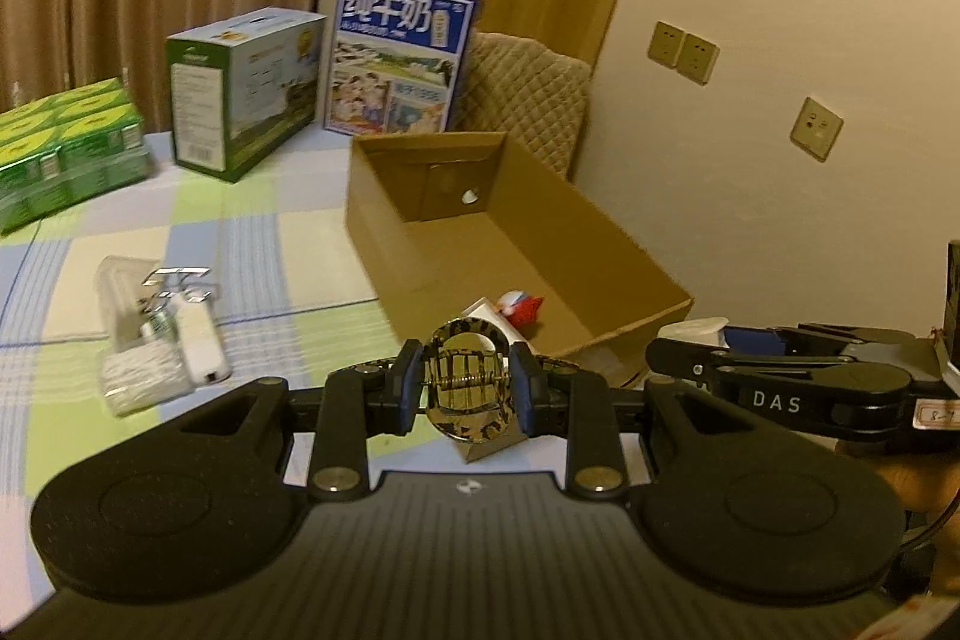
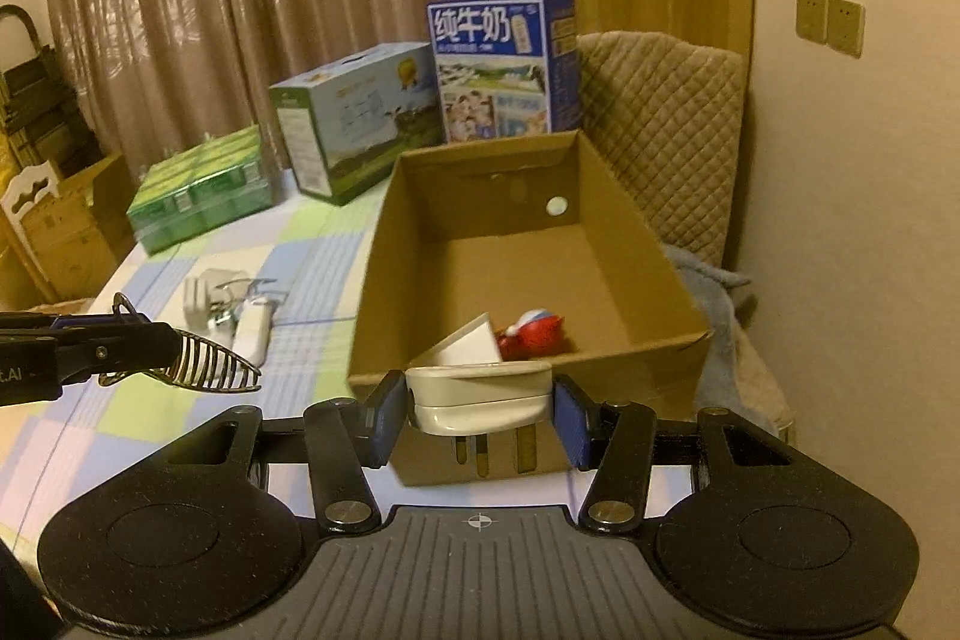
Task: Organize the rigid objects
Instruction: 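Carry the coiled spring and white plug over the cardboard box with both grippers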
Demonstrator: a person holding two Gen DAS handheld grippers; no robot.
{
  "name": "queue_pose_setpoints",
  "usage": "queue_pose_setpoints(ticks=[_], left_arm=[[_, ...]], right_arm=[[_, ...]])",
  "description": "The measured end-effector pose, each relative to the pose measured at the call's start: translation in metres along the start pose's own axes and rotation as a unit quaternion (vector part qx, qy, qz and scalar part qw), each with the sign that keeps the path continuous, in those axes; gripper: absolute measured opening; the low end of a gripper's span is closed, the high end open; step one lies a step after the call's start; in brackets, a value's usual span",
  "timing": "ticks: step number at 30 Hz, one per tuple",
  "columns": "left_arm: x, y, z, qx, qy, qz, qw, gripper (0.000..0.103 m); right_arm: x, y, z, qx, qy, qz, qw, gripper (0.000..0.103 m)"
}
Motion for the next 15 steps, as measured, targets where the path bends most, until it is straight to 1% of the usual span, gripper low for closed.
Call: queue_pose_setpoints(ticks=[7, 15], left_arm=[[0.029, 0.020, -0.018, 0.001, -0.022, -0.019, 0.9996, 0.025], [0.051, 0.040, -0.051, -0.003, -0.040, -0.035, 0.9986, 0.025]], right_arm=[[0.023, 0.020, 0.003, 0.009, -0.002, -0.003, 1.000, 0.049], [0.055, 0.044, -0.008, 0.011, -0.002, -0.006, 1.000, 0.049]])
Point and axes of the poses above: each gripper's, at about its wrist camera, not at the fingertips, and z roughly against the way its jaws point, x to its right, y to its top, the point moved 3 cm from there along -z, roughly the way its jaws point, and after that the axes turned 15 degrees about y, right-handed, at the moved point
